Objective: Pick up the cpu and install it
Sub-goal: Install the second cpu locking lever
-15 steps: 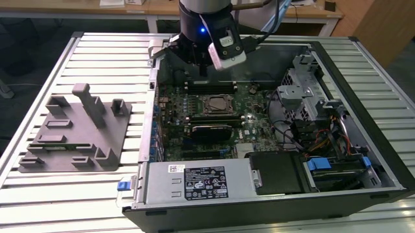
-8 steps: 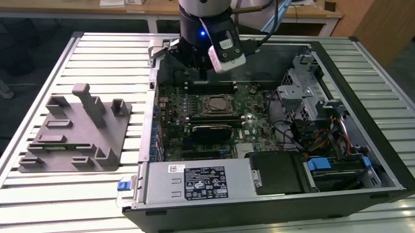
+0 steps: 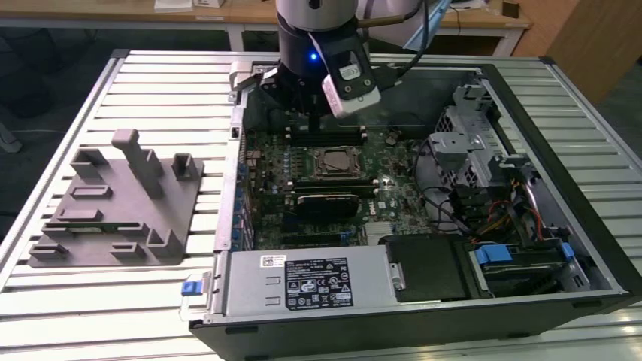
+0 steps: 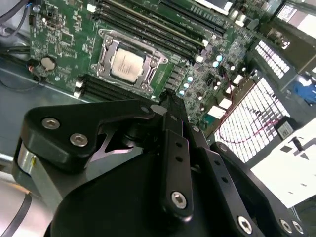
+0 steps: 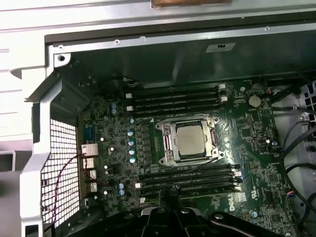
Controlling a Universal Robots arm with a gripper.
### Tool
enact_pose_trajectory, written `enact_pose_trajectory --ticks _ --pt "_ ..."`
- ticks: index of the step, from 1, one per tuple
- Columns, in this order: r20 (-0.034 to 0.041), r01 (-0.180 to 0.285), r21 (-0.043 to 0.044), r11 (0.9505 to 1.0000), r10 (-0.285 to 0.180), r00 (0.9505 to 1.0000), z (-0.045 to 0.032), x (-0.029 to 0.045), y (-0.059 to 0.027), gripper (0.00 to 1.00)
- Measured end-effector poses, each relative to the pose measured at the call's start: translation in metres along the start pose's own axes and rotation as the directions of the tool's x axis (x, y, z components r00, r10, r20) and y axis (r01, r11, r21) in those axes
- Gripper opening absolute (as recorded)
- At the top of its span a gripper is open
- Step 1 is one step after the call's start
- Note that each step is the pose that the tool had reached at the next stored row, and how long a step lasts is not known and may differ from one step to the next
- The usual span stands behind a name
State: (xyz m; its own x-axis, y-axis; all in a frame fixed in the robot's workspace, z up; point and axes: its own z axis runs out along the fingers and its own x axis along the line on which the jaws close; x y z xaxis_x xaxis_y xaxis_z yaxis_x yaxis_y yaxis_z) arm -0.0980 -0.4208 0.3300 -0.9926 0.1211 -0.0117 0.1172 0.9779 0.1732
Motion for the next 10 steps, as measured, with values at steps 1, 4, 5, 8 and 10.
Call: enact_pose_trajectory --ticks 1,4,5,8,10 --pt "0.0000 0.000 0.0011 1.0000 0.000 1.0000 0.0017 -0.0001 -0.0003 0.11" --pt "0.0002 0.001 0.0034 1.0000 -0.001 1.0000 0.0072 -0.0004 -0.0011 0.11" --pt "0.0000 0.002 0.0038 1.0000 -0.002 1.0000 0.0090 -0.0006 -0.0014 0.11" --pt "-0.0011 0.005 0.0047 1.0000 -0.005 1.0000 0.0144 -0.0014 -0.0023 0.11" --pt "-0.0027 0.008 0.0062 1.0000 -0.008 1.0000 0.0179 -0.0026 -0.0027 0.11"
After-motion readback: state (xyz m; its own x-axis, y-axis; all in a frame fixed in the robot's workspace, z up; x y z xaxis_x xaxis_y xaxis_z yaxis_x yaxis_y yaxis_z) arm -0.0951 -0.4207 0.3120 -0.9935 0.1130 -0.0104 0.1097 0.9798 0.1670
